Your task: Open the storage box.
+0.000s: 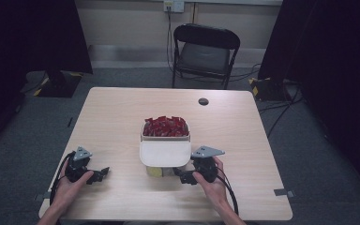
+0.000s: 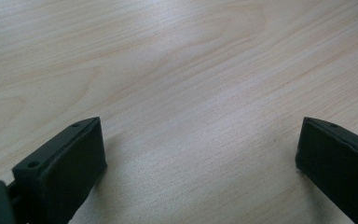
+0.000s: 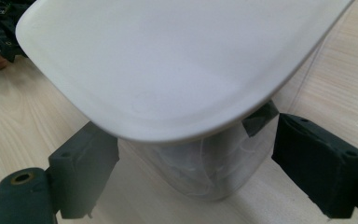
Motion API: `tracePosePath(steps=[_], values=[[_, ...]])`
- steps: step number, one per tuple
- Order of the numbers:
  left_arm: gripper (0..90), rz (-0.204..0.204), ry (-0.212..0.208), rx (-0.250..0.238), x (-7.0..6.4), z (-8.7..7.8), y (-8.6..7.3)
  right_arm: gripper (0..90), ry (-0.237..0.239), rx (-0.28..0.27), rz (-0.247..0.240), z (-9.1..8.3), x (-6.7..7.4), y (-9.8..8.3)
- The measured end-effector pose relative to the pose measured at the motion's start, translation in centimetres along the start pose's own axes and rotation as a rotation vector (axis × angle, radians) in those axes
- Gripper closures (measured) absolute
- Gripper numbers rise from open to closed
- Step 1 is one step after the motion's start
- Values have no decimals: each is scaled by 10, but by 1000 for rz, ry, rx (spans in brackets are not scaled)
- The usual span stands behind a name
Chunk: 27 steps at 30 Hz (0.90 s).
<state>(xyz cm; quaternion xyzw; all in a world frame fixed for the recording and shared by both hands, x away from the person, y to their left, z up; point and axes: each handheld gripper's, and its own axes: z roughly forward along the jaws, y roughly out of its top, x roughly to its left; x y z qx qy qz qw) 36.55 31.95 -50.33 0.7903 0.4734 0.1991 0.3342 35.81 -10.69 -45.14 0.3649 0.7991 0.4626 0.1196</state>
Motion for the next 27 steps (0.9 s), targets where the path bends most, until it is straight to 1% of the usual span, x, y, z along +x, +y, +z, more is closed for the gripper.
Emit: tracePosePath(steps=[10, 17, 21, 27], values=[[8, 0, 0, 0, 0, 0, 0, 124, 10, -25, 4, -4, 0, 3], [8, 0, 0, 0, 0, 0, 0, 121, 6, -31, 0, -5, 1, 5], [8, 0, 0, 0, 0, 0, 0, 123, 0, -47, -10, -7, 2, 6], [8, 0, 0, 0, 0, 0, 0, 120, 1, -51, -7, -8, 2, 8]])
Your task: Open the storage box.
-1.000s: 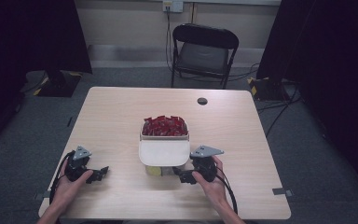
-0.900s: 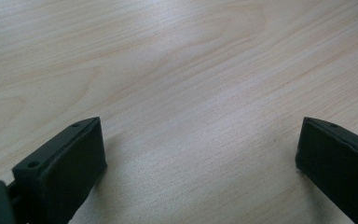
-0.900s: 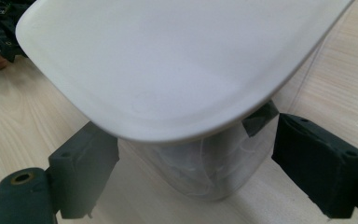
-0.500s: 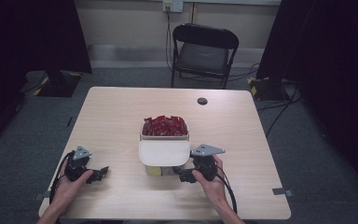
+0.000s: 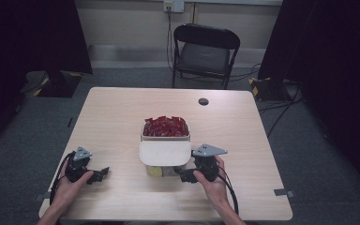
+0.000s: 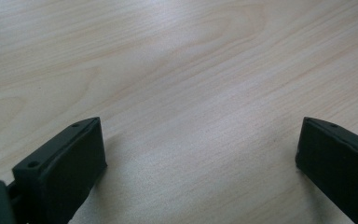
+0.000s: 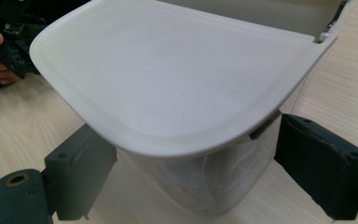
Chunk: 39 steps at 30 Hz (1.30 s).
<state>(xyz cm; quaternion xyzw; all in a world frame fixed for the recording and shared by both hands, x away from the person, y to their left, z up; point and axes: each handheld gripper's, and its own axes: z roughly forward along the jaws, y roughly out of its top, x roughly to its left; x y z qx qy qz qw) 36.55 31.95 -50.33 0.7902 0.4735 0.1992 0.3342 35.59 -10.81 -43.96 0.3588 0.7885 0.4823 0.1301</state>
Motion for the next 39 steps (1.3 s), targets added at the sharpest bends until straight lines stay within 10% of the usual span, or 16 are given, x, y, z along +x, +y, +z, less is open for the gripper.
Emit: tracePosePath(steps=[39], values=[[8, 0, 0, 0, 0, 0, 0, 131, 5, -7, 3, -5, -6, 20]])
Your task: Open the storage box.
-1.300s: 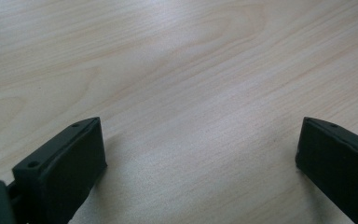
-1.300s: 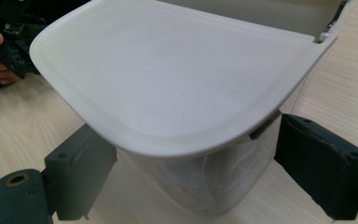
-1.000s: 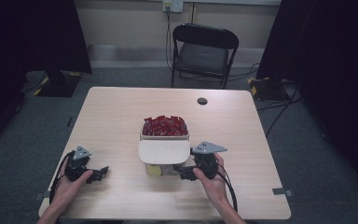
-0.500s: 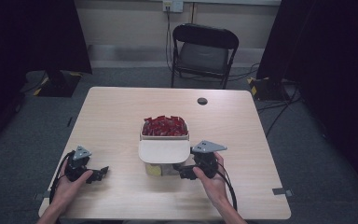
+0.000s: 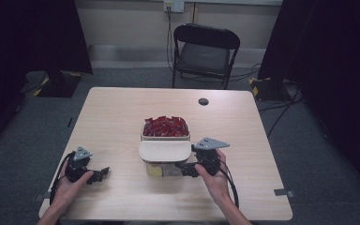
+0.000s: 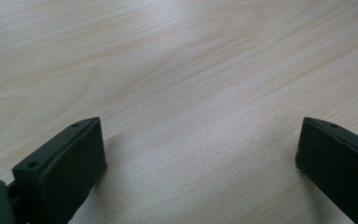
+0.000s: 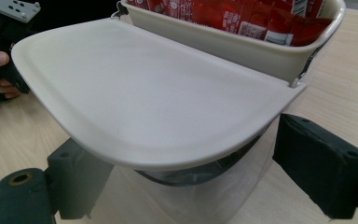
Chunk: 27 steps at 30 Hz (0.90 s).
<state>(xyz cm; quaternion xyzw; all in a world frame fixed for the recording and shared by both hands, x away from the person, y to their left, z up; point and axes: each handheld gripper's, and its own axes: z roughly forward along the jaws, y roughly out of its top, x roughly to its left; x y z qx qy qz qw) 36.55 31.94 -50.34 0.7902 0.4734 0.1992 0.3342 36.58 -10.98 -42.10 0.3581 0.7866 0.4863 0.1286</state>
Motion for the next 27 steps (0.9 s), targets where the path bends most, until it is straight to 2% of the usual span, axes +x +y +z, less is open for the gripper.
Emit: tracePosePath(steps=[17, 27], values=[[8, 0, 0, 0, 0, 0, 0, 141, -37, -18, 5, 0, -4, 9], [8, 1, 0, 0, 0, 0, 0, 141, -39, -41, 10, -2, -8, 15]])
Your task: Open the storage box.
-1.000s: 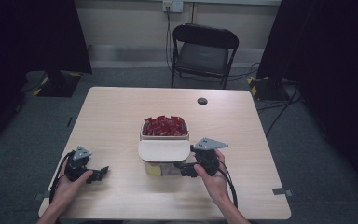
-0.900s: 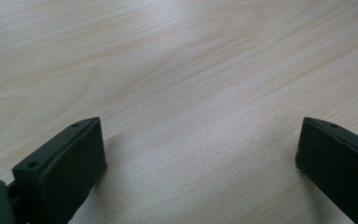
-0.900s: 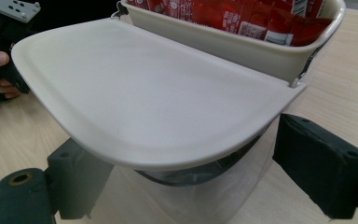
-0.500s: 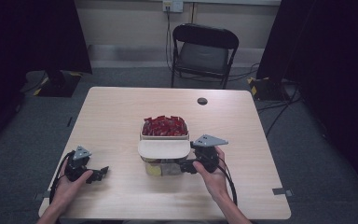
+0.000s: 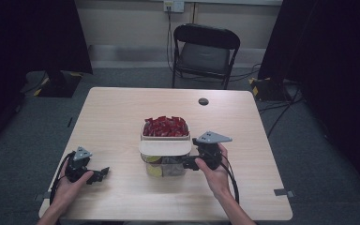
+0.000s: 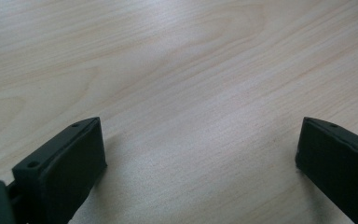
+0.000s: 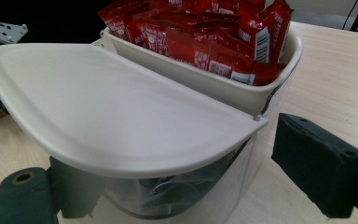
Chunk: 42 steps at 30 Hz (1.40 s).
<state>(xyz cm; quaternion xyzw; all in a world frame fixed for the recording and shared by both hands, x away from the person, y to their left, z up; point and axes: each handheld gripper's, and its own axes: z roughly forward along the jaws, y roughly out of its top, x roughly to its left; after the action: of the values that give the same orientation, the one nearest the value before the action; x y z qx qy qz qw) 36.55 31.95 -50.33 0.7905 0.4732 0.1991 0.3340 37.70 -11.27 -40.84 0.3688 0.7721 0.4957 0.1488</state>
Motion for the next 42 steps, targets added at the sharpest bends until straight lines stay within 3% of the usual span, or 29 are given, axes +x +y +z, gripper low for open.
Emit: tracePosePath(steps=[16, 26, 42], values=[[8, 0, 0, -1, 0, 0, 0, 145, 10, -10, -1, 0, -4, 9], [8, -2, 0, -1, 0, 0, 0, 143, -23, -20, 17, -4, -7, 11], [8, 0, -2, -1, 0, 0, 0, 160, 20, -43, 16, -3, -10, 24]])
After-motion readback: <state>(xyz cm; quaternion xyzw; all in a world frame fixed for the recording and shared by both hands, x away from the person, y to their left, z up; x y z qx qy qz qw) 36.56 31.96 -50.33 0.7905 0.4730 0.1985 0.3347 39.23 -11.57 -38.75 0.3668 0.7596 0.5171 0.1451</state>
